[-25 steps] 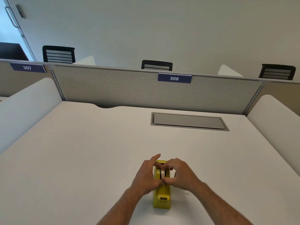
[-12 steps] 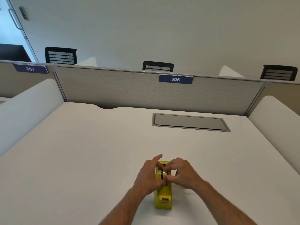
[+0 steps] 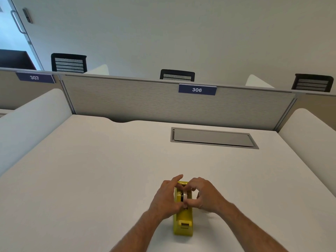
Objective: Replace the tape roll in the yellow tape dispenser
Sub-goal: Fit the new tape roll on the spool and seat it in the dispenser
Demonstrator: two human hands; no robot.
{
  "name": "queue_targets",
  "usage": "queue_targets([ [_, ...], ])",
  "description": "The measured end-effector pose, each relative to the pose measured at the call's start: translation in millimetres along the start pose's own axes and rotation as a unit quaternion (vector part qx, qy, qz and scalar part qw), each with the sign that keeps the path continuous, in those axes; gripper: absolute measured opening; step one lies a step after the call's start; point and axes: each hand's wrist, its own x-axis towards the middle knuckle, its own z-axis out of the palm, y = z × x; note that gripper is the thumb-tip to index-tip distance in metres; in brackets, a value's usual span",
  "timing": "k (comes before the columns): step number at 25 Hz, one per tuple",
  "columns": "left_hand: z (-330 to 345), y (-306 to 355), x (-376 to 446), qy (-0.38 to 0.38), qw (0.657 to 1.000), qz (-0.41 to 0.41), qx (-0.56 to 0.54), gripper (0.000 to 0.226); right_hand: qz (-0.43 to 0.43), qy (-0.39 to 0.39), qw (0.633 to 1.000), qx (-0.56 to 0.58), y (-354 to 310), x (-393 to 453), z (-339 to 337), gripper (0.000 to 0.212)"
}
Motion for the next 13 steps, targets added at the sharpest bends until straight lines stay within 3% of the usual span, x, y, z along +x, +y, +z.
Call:
queue_targets([
  [4, 1.1, 1.4, -0.3, 0.003, 1.0, 0.0, 0.005, 0.099, -0.025, -0.001, 0.999, -0.026, 0.6, -0.4, 1.8, 0.04],
  [10, 2.0, 2.1, -1.0, 0.003, 1.0, 0.004, 0.008, 0.096, -0.021, 0.01, 1.0, -0.003, 0.4, 3.3, 0.8, 0.027],
  [13, 1.5, 2.9, -0.8, 0.004, 1.0, 0.006, 0.012, 0.097, -0.024, -0.003, 1.0, -0.005, 0.5, 3.5, -0.2, 0.032],
])
